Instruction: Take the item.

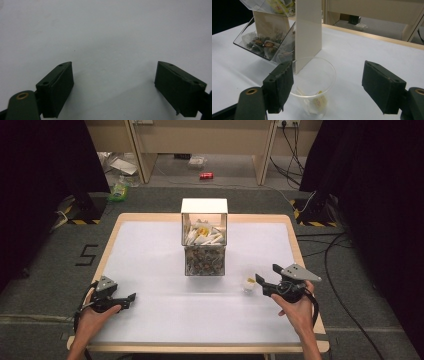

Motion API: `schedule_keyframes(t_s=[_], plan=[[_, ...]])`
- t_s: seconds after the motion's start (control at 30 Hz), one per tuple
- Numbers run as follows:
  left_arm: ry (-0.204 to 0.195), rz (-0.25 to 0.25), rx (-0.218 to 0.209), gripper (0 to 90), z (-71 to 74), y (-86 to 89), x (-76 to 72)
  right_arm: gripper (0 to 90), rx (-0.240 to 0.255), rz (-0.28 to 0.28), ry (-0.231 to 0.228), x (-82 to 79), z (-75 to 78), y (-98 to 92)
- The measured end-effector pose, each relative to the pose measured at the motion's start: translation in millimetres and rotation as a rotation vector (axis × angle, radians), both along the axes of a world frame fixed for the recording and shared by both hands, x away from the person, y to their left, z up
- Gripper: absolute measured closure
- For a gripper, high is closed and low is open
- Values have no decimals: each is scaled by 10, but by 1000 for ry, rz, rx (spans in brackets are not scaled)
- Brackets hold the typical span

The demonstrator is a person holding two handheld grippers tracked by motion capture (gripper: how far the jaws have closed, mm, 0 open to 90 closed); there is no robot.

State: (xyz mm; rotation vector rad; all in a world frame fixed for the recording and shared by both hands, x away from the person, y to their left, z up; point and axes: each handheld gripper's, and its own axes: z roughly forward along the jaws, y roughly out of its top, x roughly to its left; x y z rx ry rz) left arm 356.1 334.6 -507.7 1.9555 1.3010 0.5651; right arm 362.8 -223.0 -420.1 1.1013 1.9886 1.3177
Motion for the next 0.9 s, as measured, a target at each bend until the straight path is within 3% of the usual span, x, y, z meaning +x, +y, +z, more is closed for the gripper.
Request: schedule_keyframes(t_s=[0.9], plan=[[0, 0, 0, 147, 0, -1, 0, 255, 1, -47, 15, -165, -89, -232]])
